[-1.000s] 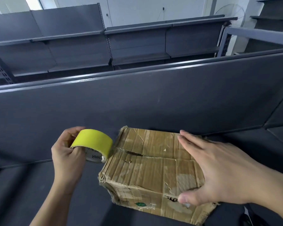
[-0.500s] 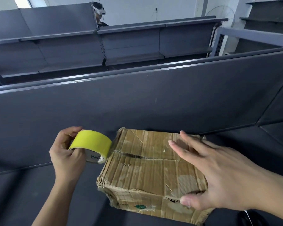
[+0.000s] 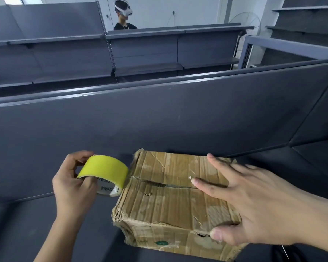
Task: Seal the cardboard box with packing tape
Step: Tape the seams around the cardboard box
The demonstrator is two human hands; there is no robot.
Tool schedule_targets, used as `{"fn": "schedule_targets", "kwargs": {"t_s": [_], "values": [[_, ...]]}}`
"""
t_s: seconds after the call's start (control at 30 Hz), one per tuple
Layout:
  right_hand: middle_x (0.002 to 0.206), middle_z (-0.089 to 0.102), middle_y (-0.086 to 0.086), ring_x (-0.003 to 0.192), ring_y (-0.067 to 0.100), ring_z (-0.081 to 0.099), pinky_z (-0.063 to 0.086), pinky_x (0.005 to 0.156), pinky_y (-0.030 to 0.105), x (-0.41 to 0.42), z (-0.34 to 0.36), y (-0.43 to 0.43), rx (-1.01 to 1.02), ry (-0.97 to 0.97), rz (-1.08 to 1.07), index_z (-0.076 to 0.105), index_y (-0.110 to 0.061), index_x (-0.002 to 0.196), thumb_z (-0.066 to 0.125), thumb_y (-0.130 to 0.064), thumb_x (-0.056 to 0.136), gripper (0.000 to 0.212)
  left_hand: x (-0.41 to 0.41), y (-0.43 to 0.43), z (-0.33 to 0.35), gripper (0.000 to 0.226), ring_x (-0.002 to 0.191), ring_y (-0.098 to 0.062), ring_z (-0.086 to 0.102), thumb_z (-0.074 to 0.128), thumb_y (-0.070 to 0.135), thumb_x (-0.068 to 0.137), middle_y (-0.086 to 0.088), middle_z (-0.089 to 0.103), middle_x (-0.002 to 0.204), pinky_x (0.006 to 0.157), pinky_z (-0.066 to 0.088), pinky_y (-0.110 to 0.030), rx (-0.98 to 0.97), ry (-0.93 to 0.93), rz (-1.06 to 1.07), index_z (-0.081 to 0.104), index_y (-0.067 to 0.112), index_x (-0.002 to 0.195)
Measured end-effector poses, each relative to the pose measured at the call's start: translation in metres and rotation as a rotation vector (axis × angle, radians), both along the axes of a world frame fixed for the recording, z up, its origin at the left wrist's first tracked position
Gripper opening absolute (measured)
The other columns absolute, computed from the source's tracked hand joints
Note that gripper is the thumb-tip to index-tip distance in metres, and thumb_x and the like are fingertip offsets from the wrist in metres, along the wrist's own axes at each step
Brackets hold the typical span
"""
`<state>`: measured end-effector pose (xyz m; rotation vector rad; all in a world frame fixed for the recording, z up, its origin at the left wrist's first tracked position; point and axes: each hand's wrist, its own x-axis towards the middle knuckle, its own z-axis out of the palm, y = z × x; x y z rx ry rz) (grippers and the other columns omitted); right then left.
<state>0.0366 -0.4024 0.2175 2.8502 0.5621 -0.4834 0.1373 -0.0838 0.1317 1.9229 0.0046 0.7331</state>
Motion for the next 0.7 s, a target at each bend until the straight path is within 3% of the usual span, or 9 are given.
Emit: {"fn": "schedule_targets", "kwargs": {"t_s": [0.1,0.2,0.27,0.33,0.43,0.5,0.57,0.63,0.7], "values": [[0.159,-0.039,0.008,0.156,0.023,0.001,0.015,0.124,0.039,0.000,0.004,0.002,0.011,0.012,-0.010,-0.020,-0.074,0.134,0.017,-0.098,0.070,0.078,0.000,0.004,0.003,0.062,0.085,0.018,0.057,0.063,-0.023,0.076,0.038,0.063,0.092,0.072,0.041,-0.002,0.038,-0.015,-0.013,0.062,0.035,0.097],[0.165,-0.014,-0.005,0.147,0.019,0.024,0.030,0.113,0.035,0.001,0.012,0.005,0.021,0.012,-0.036,-0.008,-0.074,0.138,0.027,-0.098,0.068,0.082,-0.002,-0.001,0.004,0.045,0.084,0.014,0.058,0.061,-0.002,0.078,0.029,0.065,0.091,0.070,0.041,-0.002,-0.001,-0.078,-0.018,0.063,0.036,0.101],[0.144,0.015,-0.010,0.121,0.011,0.041,0.038,0.095,0.031,-0.002,0.014,0.006,0.067,-0.026,-0.043,0.000,-0.072,0.136,0.030,-0.101,0.065,0.082,-0.003,-0.006,-0.001,0.041,0.081,0.012,0.060,0.053,0.006,0.074,0.019,0.065,0.089,0.068,0.043,-0.004,-0.092,-0.085,-0.019,0.064,0.026,0.107],[0.113,0.029,-0.010,0.095,0.012,0.043,0.038,0.079,0.029,-0.005,0.018,0.007,0.074,-0.109,-0.046,0.024,-0.066,0.138,0.035,-0.101,0.063,0.083,-0.006,-0.013,-0.008,0.042,0.079,0.011,0.061,0.055,0.002,0.074,0.015,0.064,0.090,0.067,0.046,-0.006,-0.206,-0.074,0.003,0.063,0.021,0.110],[0.092,0.035,-0.003,0.076,0.017,0.039,0.040,0.067,0.034,-0.011,0.010,0.002,0.186,-0.318,-0.071,0.055,-0.032,0.143,0.046,-0.098,0.062,0.105,-0.011,-0.025,-0.014,0.047,0.081,-0.001,0.065,0.062,-0.015,0.080,0.011,0.063,0.091,0.066,0.055,-0.016,-0.411,0.015,0.055,0.065,0.023,0.107],[0.092,0.042,0.003,0.078,0.021,0.040,0.039,0.072,0.040,-0.017,0.001,0.000,0.245,-0.472,-0.100,0.056,-0.017,0.143,0.052,-0.097,0.060,0.116,-0.015,-0.030,-0.017,0.043,0.091,-0.032,0.070,0.061,-0.003,0.075,0.010,0.066,0.091,0.074,0.064,-0.042,-0.499,0.060,0.070,0.068,0.030,0.101],[0.104,0.050,0.009,0.089,0.026,0.047,0.037,0.083,0.044,-0.019,-0.006,-0.003,0.250,-0.575,-0.154,0.054,-0.010,0.144,0.052,-0.098,0.059,0.122,-0.019,-0.034,-0.016,0.041,0.097,-0.048,0.067,0.055,0.006,0.071,0.011,0.067,0.092,0.078,0.059,-0.064,-0.552,0.087,0.085,0.070,0.035,0.097],[0.133,0.049,0.016,0.115,0.034,0.049,0.034,0.098,0.048,-0.023,-0.011,-0.004,0.221,-0.618,-0.209,0.047,-0.008,0.149,0.050,-0.099,0.060,0.128,-0.022,-0.037,-0.012,0.042,0.098,-0.051,0.067,0.055,0.006,0.073,0.004,0.070,0.097,0.078,0.058,-0.068,-0.585,0.096,0.107,0.070,0.040,0.094],[0.162,0.020,0.018,0.146,0.037,0.027,0.027,0.113,0.053,-0.023,-0.009,0.001,0.220,-0.534,-0.256,0.029,-0.012,0.158,0.040,-0.103,0.059,0.135,-0.023,-0.040,-0.010,0.045,0.098,-0.050,0.067,0.058,0.001,0.079,-0.009,0.070,0.109,0.078,0.058,-0.067,-0.625,0.106,0.125,0.069,0.041,0.095]]}}
